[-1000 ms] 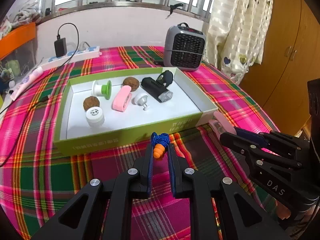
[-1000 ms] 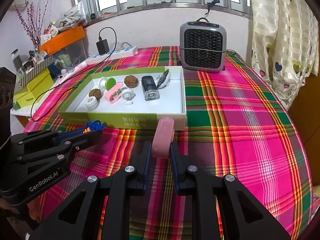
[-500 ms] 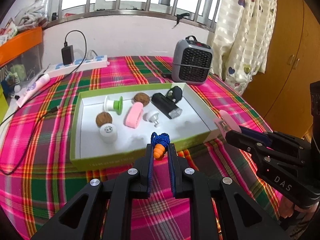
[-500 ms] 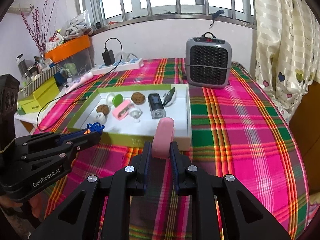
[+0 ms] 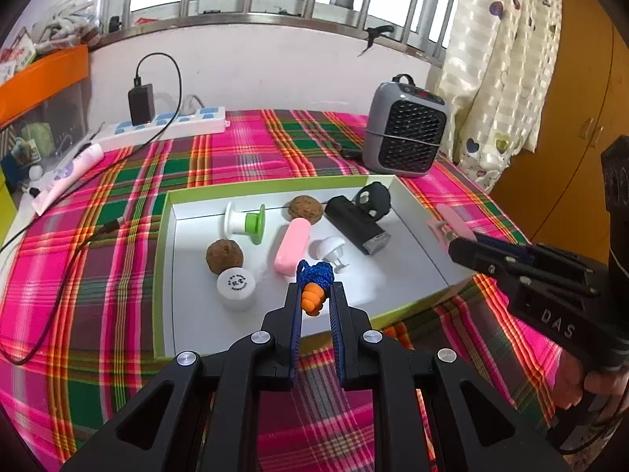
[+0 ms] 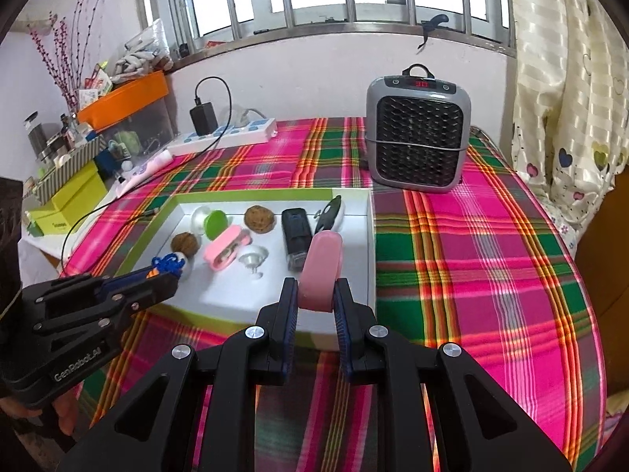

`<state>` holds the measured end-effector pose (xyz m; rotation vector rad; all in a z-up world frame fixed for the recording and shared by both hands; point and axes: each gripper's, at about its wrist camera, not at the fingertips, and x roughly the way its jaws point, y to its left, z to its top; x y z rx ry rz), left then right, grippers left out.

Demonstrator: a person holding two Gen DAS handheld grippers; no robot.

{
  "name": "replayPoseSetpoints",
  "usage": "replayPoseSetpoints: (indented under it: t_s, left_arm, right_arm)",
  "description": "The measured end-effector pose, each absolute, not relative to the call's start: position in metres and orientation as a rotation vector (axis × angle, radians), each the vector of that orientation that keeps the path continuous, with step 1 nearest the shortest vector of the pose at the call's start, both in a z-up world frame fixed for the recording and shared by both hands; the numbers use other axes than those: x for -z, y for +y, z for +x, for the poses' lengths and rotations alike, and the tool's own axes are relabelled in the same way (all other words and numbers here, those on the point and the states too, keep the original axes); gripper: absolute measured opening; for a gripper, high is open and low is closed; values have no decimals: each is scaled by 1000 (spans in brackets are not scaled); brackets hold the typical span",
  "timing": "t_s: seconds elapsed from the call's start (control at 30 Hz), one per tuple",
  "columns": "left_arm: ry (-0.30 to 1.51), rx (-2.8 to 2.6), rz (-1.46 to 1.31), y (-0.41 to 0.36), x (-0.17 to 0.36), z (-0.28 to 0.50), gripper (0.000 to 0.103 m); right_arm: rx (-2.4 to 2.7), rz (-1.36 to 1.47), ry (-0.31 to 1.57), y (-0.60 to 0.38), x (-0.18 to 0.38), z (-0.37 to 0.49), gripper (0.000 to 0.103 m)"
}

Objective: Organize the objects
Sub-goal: 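Carry the toy with the left tool while the right carries the pink clip into the lid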

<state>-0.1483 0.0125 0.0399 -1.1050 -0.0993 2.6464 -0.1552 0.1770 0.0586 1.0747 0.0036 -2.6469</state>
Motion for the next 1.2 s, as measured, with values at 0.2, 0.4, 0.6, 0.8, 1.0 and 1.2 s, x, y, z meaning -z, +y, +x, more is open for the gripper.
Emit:
replayPoseSetpoints:
  t_s: [0.2, 0.4, 0.6, 0.8, 1.0, 1.2]
  left_arm:
    - [-107, -2650, -1127, 9, -34, -158, 12]
    - [-119, -2653, -1146, 5, -29, -165, 12]
    - [-126, -2652, -1172, 3, -24, -170, 12]
    - [-121, -2647, -1195, 4, -19, -174, 12]
    - [-117, -2650, -1208, 4, -16, -176, 13]
    - [-110, -2656, -1211, 3, -15, -177, 13]
  right_arm:
    - [2627, 1106, 13, 177, -53, -172, 19]
    - [2613, 1132, 21, 175, -46, -183, 19]
    - [2605, 1149, 25, 174, -42, -191, 19]
    - [2599, 1178, 35, 173, -38, -196, 19]
    - [2584, 1207, 39, 172, -33, -200, 19]
    - [2574, 1220, 42, 170, -30, -204, 19]
